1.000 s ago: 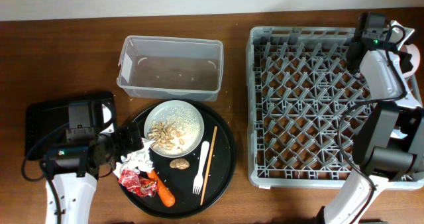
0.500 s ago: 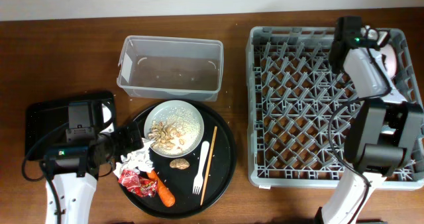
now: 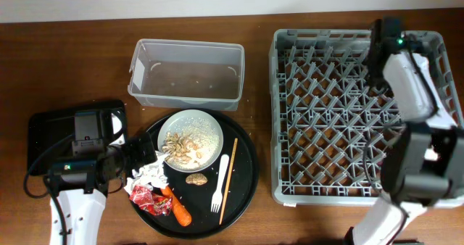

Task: Sort waste into correct bins and load items into the dishwasher rack
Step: 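Carry the pink bowl with the right gripper to the rack's back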

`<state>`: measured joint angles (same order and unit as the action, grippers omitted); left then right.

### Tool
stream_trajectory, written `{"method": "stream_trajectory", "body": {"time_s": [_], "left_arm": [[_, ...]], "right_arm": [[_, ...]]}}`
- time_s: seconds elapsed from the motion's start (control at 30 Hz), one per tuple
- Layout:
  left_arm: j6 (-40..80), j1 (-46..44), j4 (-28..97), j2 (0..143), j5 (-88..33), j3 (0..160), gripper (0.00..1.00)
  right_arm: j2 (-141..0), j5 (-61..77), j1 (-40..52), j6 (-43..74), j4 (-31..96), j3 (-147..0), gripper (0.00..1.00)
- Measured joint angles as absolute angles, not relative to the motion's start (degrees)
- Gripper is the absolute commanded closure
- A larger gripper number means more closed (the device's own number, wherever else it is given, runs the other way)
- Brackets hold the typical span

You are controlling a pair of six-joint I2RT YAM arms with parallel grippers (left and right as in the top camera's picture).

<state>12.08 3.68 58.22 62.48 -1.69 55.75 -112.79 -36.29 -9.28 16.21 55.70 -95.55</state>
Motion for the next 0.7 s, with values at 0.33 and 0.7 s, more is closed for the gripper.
{"method": "stream_trajectory", "body": {"time_s": [0.33, 0.7], "left_arm": [[12.08, 3.68, 57.17, 62.48, -1.69, 55.77, 0.01], [12.32, 3.68, 58.5, 71.77, -3.73, 55.44, 0.19]], "right_arm": [[-96.29, 21.04, -7.86, -5.15, 75.96, -95.59, 0.02], [-96.29, 12.71, 10.81, 2.98, 82.06, -95.09, 0.02]]}}
